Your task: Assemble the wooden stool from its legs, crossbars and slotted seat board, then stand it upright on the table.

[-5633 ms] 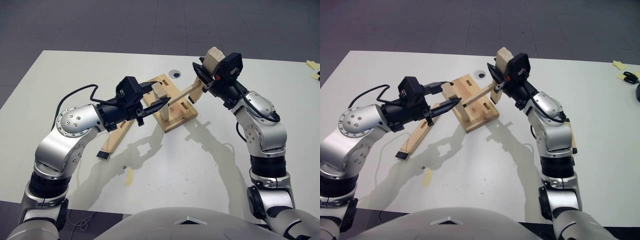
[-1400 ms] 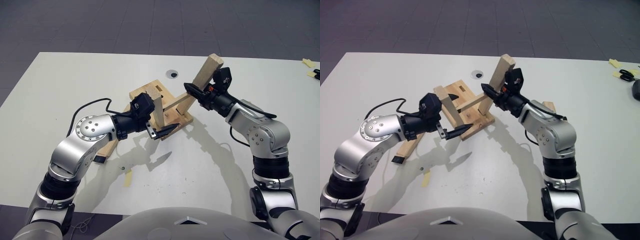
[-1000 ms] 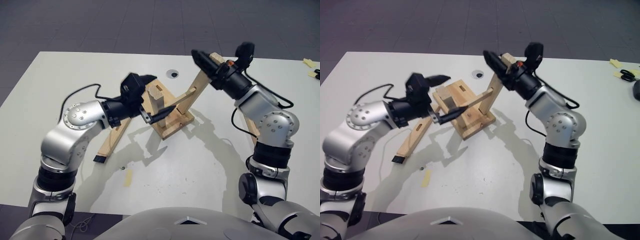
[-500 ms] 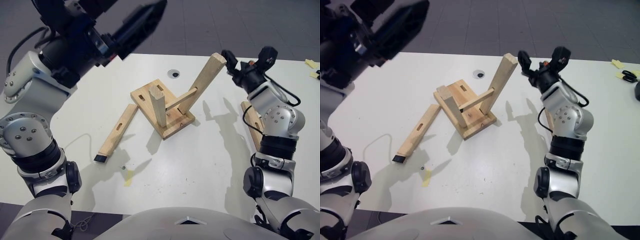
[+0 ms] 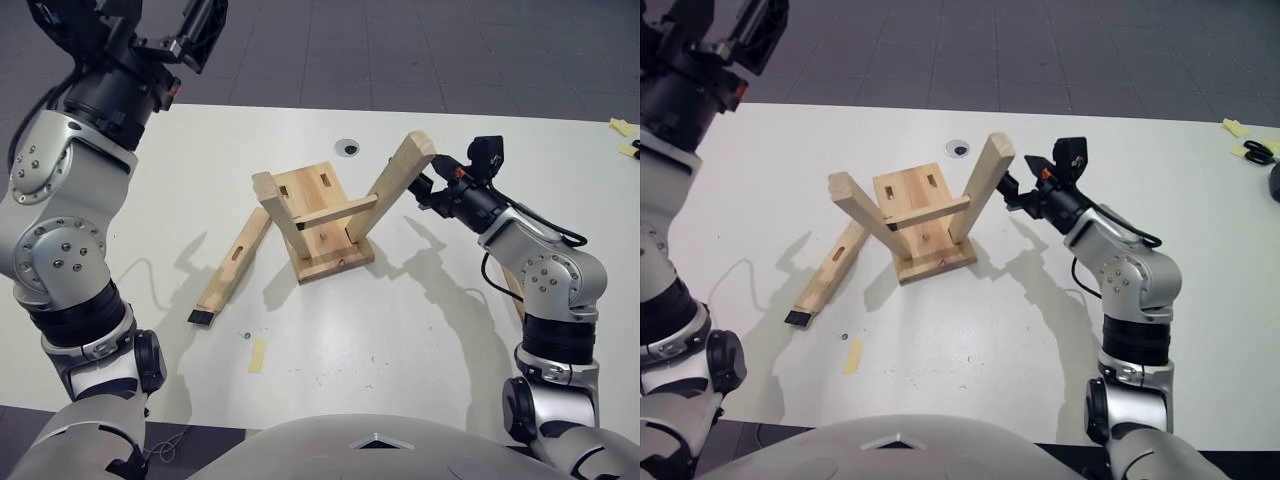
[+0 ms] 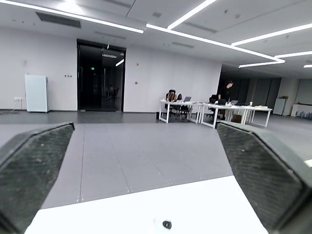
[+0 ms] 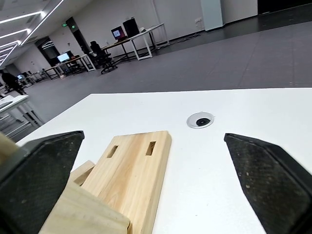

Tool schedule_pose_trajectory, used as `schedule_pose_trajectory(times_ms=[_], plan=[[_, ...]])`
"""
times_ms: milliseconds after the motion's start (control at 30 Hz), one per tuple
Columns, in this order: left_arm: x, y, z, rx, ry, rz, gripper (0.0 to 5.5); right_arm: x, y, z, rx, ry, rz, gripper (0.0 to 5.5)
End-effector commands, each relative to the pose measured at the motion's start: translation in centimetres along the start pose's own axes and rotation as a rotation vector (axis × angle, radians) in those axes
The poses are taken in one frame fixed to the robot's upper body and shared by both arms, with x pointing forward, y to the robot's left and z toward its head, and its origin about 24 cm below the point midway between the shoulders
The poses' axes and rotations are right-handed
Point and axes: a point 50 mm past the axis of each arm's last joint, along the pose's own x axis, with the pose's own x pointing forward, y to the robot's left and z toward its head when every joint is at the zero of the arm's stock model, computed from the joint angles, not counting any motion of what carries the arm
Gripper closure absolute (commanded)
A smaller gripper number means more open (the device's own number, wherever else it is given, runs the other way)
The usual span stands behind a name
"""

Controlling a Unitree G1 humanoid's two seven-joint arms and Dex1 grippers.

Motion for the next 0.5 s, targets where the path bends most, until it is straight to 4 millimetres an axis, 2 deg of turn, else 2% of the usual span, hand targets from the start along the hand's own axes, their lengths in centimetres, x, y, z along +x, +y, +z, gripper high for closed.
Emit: schedule_pose_trajectory(times_ms=[33, 133, 267, 367, 500], plan=[[0.3, 0.0, -0.8, 0.0, 0.036, 0.007, 0.1, -0.4, 2.6, -0.6, -0.012, 0.047, 0.173, 0.17], [0.5, -0.5, -1.1, 0.007, 0.048, -0.021, 0.1, -0.6, 2.4, -0.6, -0.017, 0.026, 0.143, 0.17], [0.6, -0.3, -0.6, 0.02, 0.042, -0.017, 0.1, -0.3, 0.6, 1.1, -0.034, -0.122, -0.056, 0.17], [0.9, -1.4, 1.0, 0.001, -0.021, -0.086, 0.1, -0.2, 2.0, 4.4, 0.066, -0.34, -0.028, 0.17], [0.3, -3.8, 2.0, -0.035, -0.064, -0.234, 0.1, 0.1, 6.0, 8.7, 0.134, -0.52, 0.18, 0.17]])
